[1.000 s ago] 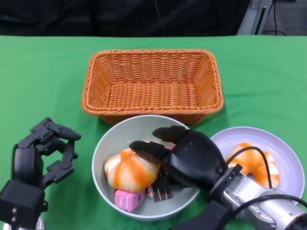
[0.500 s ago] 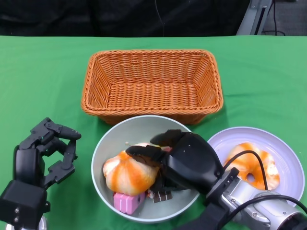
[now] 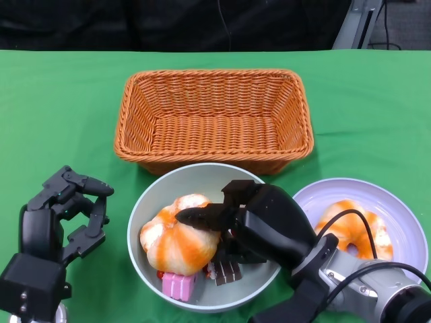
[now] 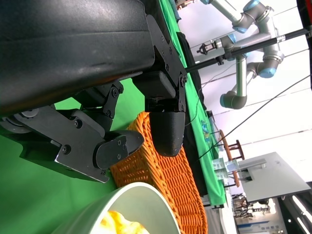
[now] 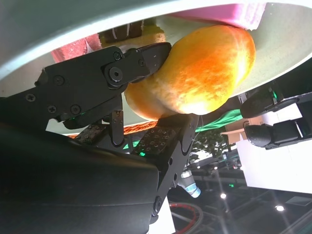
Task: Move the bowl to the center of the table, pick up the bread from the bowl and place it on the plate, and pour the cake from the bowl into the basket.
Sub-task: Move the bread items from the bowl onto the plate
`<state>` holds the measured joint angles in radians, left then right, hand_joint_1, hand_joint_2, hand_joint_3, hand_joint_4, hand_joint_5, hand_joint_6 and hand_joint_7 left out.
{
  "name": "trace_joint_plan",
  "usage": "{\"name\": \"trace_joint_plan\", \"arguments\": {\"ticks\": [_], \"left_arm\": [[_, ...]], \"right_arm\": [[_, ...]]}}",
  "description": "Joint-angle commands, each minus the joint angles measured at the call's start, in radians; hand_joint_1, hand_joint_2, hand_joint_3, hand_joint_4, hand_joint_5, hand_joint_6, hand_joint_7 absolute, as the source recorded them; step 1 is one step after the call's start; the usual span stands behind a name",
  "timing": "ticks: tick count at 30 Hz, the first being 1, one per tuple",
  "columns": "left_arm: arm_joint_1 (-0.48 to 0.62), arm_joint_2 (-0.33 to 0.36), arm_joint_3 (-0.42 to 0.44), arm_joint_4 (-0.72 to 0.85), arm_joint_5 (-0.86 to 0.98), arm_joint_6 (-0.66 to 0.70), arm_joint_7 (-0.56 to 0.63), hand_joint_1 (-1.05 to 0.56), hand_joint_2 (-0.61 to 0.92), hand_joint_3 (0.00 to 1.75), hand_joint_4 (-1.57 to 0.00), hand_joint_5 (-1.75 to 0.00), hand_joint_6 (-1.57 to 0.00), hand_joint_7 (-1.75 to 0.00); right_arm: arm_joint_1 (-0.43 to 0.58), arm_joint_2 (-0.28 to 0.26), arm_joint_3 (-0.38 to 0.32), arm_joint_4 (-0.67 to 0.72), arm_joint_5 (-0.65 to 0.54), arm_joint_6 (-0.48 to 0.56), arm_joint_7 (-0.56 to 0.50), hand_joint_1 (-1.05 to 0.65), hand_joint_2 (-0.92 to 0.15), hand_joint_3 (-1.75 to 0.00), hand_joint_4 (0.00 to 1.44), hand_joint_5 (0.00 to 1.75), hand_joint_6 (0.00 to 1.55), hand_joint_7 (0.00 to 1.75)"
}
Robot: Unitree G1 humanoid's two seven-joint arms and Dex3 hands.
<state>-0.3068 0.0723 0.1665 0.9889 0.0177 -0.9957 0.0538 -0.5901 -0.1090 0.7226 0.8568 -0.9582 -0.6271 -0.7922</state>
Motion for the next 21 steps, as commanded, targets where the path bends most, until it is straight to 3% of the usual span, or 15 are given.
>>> {"name": "trace_joint_plan", "arguments": {"ticks": [1, 13, 21], "left_arm": [[-0.004, 0.022, 0.008, 0.005, 0.003, -0.002, 0.018, 0.01, 0.77, 0.77, -0.75, -1.64, -0.74, -1.32], [-0.010, 0.025, 0.011, 0.023, -0.003, -0.012, 0.010, 0.01, 0.77, 0.76, -0.77, -1.62, -0.75, -1.30], [-0.010, 0.032, 0.012, 0.019, -0.005, 0.000, 0.009, 0.02, 0.75, 0.81, -0.77, -1.63, -0.75, -1.31]], "right_arm": [[-0.017, 0.005, -0.018, 0.026, 0.026, -0.032, -0.039, -0.25, -0.88, 0.00, 0.77, 1.21, 1.18, 0.07], [-0.022, -0.010, -0.087, -0.004, 0.065, -0.078, -0.096, -0.22, -0.89, -0.01, 0.78, 1.18, 1.18, 0.07], [0.066, -0.077, -0.189, -0.191, 0.147, -0.113, -0.031, -0.21, -0.91, -0.01, 0.85, 1.06, 1.19, 0.08]]}}
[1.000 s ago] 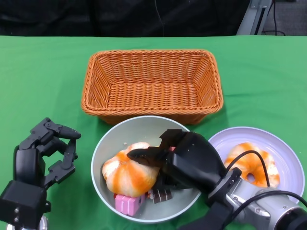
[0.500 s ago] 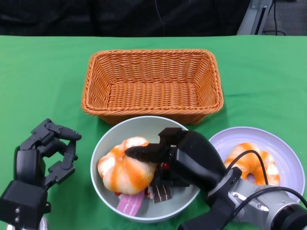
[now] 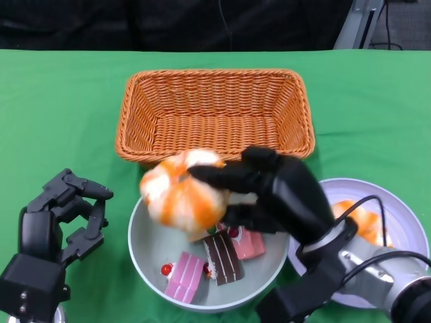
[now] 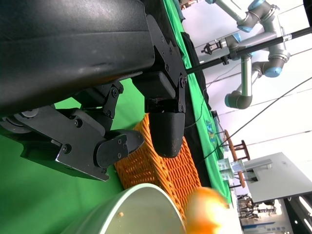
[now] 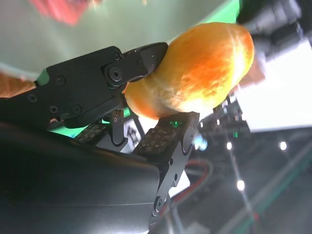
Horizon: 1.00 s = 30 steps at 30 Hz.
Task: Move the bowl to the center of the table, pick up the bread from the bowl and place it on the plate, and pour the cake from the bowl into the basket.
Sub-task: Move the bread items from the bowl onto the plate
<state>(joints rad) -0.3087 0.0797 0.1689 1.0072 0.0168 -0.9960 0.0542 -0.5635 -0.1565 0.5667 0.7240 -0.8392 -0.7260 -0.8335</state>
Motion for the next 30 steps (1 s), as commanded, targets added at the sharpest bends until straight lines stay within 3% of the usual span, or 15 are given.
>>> {"name": "trace_joint_plan", "arguments": {"ticks": [1, 9, 18, 25, 30], "left_arm": [[-0.007, 0.025, 0.010, -0.003, -0.004, 0.004, 0.009, 0.02, 0.74, 0.82, -0.76, -1.64, -0.75, -1.32], [-0.004, 0.028, 0.011, -0.005, -0.006, -0.001, 0.006, 0.02, 0.72, 0.87, -0.74, -1.68, -0.73, -1.35], [-0.004, 0.033, 0.010, -0.008, 0.006, 0.005, 0.024, 0.02, 0.67, 0.94, -0.73, -1.68, -0.72, -1.38], [-0.006, 0.041, 0.011, -0.003, -0.003, 0.011, 0.017, 0.02, 0.67, 0.95, -0.73, -1.66, -0.71, -1.37], [-0.009, 0.048, 0.012, 0.006, 0.001, 0.012, 0.022, 0.00, 0.66, 0.95, -0.74, -1.67, -0.72, -1.37]], "right_arm": [[0.052, -0.036, -0.046, -0.082, 0.035, -0.018, 0.012, -0.22, -0.91, -0.01, 0.85, 1.06, 1.20, 0.09], [0.151, -0.079, -0.144, -0.255, 0.097, -0.024, 0.096, -0.22, -0.88, 0.00, 0.85, 1.07, 1.21, 0.10], [0.268, -0.138, -0.267, -0.357, 0.143, 0.005, 0.190, -0.18, -0.87, 0.00, 0.84, 1.08, 1.21, 0.12], [0.323, -0.162, -0.339, -0.332, 0.145, 0.017, 0.177, -0.12, -0.85, 0.00, 0.90, 1.01, 1.23, 0.13], [0.357, -0.194, -0.392, -0.267, 0.141, 0.019, 0.135, -0.09, -0.85, 0.00, 0.90, 1.12, 1.24, 0.14]]}}
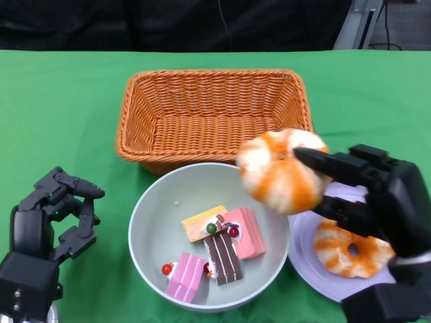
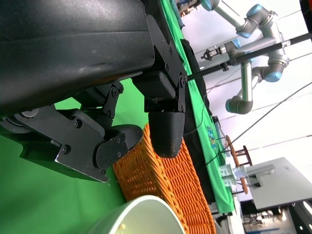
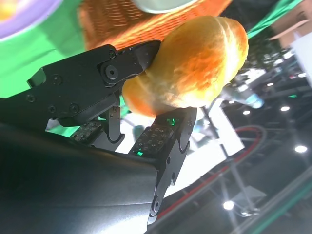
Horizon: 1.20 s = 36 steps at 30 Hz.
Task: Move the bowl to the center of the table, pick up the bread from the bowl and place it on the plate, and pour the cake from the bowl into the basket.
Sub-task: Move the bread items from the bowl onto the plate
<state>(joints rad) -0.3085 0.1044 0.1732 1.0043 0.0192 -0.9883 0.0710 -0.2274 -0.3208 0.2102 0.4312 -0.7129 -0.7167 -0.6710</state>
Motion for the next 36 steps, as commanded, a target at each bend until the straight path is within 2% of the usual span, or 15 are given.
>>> {"name": "trace_joint_plan", "arguments": {"ticks": [1, 7, 13, 17, 21, 26, 30, 34, 36], "left_arm": [[-0.010, 0.026, 0.007, 0.012, 0.000, 0.001, 0.007, 0.00, 0.66, 0.95, -0.74, -1.67, -0.72, -1.37], [-0.017, 0.031, 0.009, 0.026, -0.009, -0.010, -0.007, 0.01, 0.63, 1.00, -0.75, -1.68, -0.72, -1.38], [-0.017, 0.035, 0.012, 0.027, -0.015, -0.003, -0.012, 0.01, 0.63, 1.01, -0.76, -1.67, -0.73, -1.37], [-0.018, 0.037, 0.014, 0.032, -0.025, -0.001, -0.027, 0.01, 0.63, 1.01, -0.75, -1.67, -0.73, -1.38], [-0.018, 0.037, 0.015, 0.028, -0.026, -0.001, -0.027, 0.01, 0.63, 1.00, -0.75, -1.66, -0.73, -1.37], [-0.020, 0.042, 0.014, 0.035, -0.018, -0.004, -0.019, 0.03, 0.64, 0.98, -0.76, -1.65, -0.72, -1.38], [-0.022, 0.043, 0.016, 0.044, -0.022, -0.007, -0.026, 0.03, 0.64, 0.99, -0.76, -1.64, -0.72, -1.37], [-0.023, 0.040, 0.020, 0.043, -0.040, -0.002, -0.047, 0.03, 0.64, 0.99, -0.76, -1.64, -0.72, -1.37], [-0.023, 0.039, 0.022, 0.042, -0.040, -0.001, -0.048, 0.03, 0.64, 0.98, -0.76, -1.64, -0.72, -1.37]], "right_arm": [[0.029, -0.036, -0.045, 0.037, 0.009, 0.024, -0.034, -0.10, -0.85, -0.01, 0.90, 1.11, 1.24, 0.14], [0.038, -0.066, -0.076, 0.149, 0.026, 0.015, -0.072, -0.05, -0.85, 0.00, 0.92, 1.03, 1.25, 0.12], [0.038, -0.086, -0.089, 0.228, 0.013, 0.078, -0.103, -0.06, -0.86, -0.01, 0.90, 1.02, 1.23, 0.09], [0.033, -0.091, -0.094, 0.283, 0.049, 0.081, -0.091, -0.03, -0.85, 0.00, 0.88, 1.05, 1.22, 0.07], [0.024, -0.087, -0.095, 0.329, 0.085, 0.092, -0.075, -0.02, -0.85, 0.00, 0.91, 0.96, 1.22, 0.04], [0.010, -0.074, -0.089, 0.384, 0.139, 0.116, -0.014, -0.05, -0.85, 0.00, 0.86, 1.10, 1.21, 0.02], [0.014, -0.064, -0.080, 0.380, 0.172, 0.165, 0.059, -0.08, -0.86, 0.00, 0.88, 1.02, 1.20, 0.01], [0.022, -0.061, -0.070, 0.357, 0.192, 0.210, 0.133, -0.11, -0.87, 0.00, 0.90, 1.01, 1.20, 0.01], [0.032, -0.057, -0.069, 0.334, 0.211, 0.235, 0.181, -0.12, -0.88, 0.00, 0.85, 1.15, 1.19, 0.00]]}}
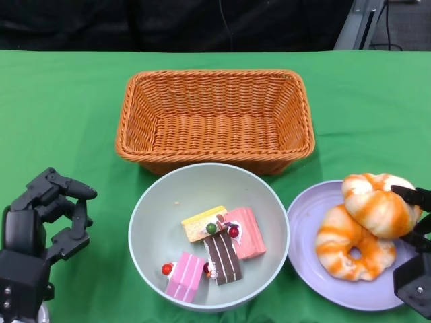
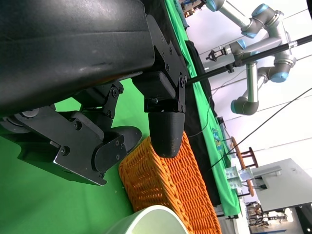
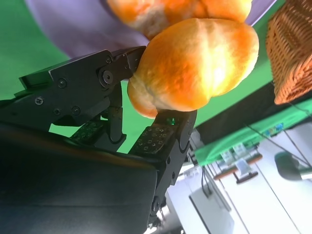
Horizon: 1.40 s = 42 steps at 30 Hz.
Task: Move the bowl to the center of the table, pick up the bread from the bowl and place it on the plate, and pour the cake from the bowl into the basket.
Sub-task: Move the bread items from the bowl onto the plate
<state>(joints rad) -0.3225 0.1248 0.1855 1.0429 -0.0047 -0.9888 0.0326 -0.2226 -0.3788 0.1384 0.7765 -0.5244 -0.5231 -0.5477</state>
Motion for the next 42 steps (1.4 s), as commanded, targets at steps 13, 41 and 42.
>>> {"name": "trace_joint_plan", "arguments": {"ticks": [13, 41, 42], "left_arm": [[-0.004, 0.022, 0.008, -0.002, 0.001, -0.003, 0.004, 0.00, 0.64, 0.98, -0.76, -1.65, -0.73, -1.36], [-0.002, 0.026, 0.012, 0.001, -0.015, 0.002, -0.026, 0.02, 0.66, 0.95, -0.76, -1.64, -0.74, -1.35], [-0.002, 0.026, 0.012, 0.001, -0.014, -0.001, -0.025, 0.01, 0.66, 0.94, -0.75, -1.63, -0.74, -1.35]], "right_arm": [[0.089, 0.018, 0.015, -0.167, 0.032, 0.170, 0.158, -0.13, -0.87, 0.00, 0.80, 1.29, 1.18, 0.00], [0.042, 0.026, 0.034, -0.199, 0.068, 0.389, 0.349, -0.18, -0.92, -0.05, 0.79, 0.92, 1.03, 0.00], [0.040, 0.027, 0.035, -0.202, 0.071, 0.398, 0.357, -0.18, -0.92, -0.05, 0.78, 0.88, 1.02, 0.00]]}}
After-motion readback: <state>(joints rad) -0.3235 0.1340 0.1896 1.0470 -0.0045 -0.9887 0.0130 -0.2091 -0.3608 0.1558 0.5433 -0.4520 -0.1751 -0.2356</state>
